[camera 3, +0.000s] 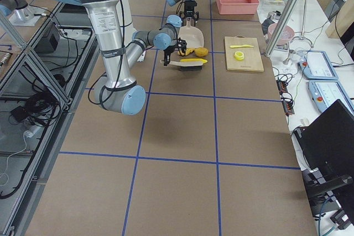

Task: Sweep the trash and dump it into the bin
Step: 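Sweep the corn, ginger and potato toward the dustpan with the brush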

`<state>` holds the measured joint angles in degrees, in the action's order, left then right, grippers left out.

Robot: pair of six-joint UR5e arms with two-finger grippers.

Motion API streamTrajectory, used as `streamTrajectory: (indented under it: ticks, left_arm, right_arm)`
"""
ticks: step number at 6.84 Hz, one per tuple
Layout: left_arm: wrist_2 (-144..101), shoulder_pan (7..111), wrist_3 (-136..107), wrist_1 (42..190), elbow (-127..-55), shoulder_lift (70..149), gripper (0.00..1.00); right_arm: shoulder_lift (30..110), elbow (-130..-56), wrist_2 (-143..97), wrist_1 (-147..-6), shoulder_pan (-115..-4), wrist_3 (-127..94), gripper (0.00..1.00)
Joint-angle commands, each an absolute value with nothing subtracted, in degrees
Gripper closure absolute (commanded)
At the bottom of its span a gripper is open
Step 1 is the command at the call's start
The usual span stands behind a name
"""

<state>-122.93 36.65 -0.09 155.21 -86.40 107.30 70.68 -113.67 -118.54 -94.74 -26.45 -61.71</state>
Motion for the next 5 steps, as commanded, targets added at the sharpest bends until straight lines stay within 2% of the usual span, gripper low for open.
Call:
streamTrajectory:
  ticks: [1, 5]
  left_arm:
    - [-122.7, 36.65, -0.17, 155.21, -86.4, 107.31, 0.02]
    - [-122.78, 36.65, -0.18, 155.13, -86.48, 107.23, 0.02]
  right_arm:
    - [67.77, -112.76, -118.56, -96.59, -26.37, -61.79, 1.0]
    - [64.34, -111.19, -118.65, -96.86, -25.67, -64.33, 1.0]
